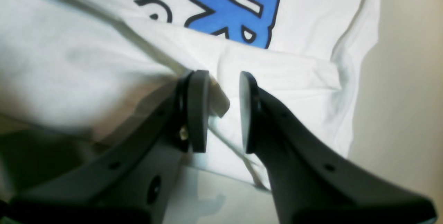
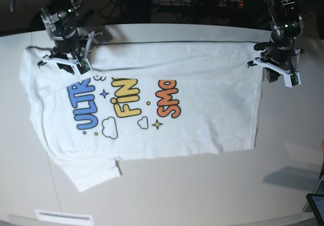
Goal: Fold the T-shirt properly
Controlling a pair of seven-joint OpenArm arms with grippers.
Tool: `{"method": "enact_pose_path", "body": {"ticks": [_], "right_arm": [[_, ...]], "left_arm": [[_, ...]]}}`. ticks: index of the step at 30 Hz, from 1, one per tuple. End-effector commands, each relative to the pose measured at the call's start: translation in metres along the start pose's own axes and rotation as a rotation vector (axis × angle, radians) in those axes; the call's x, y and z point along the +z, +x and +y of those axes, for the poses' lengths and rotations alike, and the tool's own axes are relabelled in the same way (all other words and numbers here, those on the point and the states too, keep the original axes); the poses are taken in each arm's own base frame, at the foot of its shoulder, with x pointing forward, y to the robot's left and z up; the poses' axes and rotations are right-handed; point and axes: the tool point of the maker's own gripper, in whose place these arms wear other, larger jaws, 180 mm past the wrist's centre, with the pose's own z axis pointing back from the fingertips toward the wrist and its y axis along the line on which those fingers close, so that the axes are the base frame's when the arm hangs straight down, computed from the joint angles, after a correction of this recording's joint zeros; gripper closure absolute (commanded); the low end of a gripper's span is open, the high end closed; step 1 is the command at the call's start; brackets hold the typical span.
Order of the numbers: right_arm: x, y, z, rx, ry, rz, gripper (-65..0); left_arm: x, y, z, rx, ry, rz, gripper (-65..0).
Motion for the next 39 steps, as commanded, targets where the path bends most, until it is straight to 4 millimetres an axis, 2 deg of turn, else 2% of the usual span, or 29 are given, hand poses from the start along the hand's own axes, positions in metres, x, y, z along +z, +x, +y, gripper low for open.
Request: {"method": "enact_pose_path", "body": {"ticks": [1, 6, 11, 13, 16, 28, 39], "right_arm": [[0.002, 0.005, -0.005, 0.0, -0.016, -0.023, -13.9], [0.003, 0.003, -0.002, -0.001, -0.01, -0.016, -21.6], [0.003, 0.003, -0.003, -0.001, -0.011, -0.015, -21.3], [0.003, 0.003, -0.002, -0.001, -0.01, -0.015, -15.8], [0.003, -0.002, -0.002, 0.0, -0.01, 0.017, 0.0], [-0.002, 0.009, -0.011, -0.001, -0.029, 0.003, 0.0], [-0.006, 0.028, -0.019, -0.02, -0.055, -0.04, -0.4]], "left_arm": [[0.002, 0.013, 0.001, -0.015, 0.002, -0.043, 0.0], [0.002, 0.014, 0.001, -0.014, 0.002, -0.046, 0.0], [0.002, 0.014, 0.001, -0.014, 0.002, -0.046, 0.0], [0.001, 0.015, 0.001, -0.014, 0.001, -0.048, 0.0], [0.001, 0.014, 0.001, -0.013, 0.002, -0.045, 0.0], [-0.001, 0.011, 0.003, -0.01, 0.005, -0.035, 0.0], [-0.001, 0.01, 0.003, -0.009, 0.004, -0.034, 0.0]]}}
